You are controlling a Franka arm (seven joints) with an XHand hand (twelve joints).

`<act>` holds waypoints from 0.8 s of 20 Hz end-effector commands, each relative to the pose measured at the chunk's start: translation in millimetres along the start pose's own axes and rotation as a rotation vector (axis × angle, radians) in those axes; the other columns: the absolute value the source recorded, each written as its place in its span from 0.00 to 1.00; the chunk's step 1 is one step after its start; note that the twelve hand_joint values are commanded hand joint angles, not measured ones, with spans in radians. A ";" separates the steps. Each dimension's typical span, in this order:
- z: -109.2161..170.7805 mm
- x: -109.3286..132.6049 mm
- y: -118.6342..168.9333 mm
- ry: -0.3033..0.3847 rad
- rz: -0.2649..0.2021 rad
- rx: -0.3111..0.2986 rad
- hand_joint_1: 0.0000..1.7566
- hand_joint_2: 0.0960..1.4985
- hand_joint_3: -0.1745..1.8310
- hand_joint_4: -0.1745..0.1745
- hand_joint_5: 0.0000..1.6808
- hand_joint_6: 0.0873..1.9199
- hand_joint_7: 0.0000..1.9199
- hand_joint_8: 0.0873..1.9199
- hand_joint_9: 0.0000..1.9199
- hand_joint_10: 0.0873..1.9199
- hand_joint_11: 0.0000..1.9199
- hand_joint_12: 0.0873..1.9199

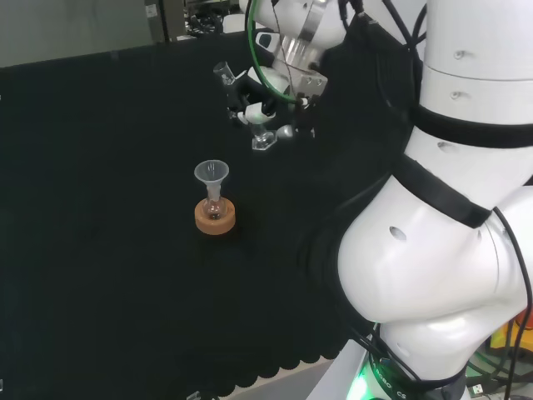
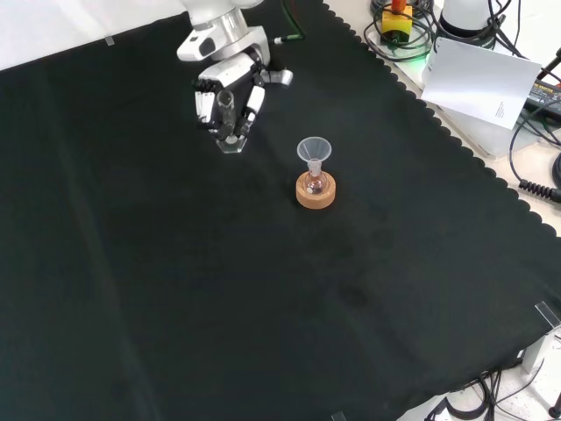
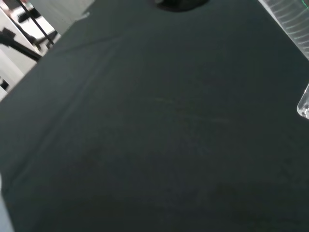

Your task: Pick up the graduated cylinder.

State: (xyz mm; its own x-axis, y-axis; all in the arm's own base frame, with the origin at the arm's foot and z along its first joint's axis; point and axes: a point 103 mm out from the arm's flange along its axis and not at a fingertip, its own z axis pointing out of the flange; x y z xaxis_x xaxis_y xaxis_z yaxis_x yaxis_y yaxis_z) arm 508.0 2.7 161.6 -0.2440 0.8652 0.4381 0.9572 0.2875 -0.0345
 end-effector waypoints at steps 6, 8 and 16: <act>-17.4 7.2 -64.4 -0.131 0.051 0.123 0.72 0.73 0.09 0.00 0.58 0.50 0.52 0.50 0.70 0.06 0.59 0.42; -18.7 8.1 -73.2 -0.153 0.058 0.139 0.72 0.73 0.09 0.00 0.58 0.50 0.52 0.50 0.70 0.06 0.59 0.42; -14.4 -0.7 -106.7 -0.246 0.080 0.237 0.72 0.72 0.09 0.00 0.58 0.50 0.52 0.50 0.70 0.06 0.60 0.42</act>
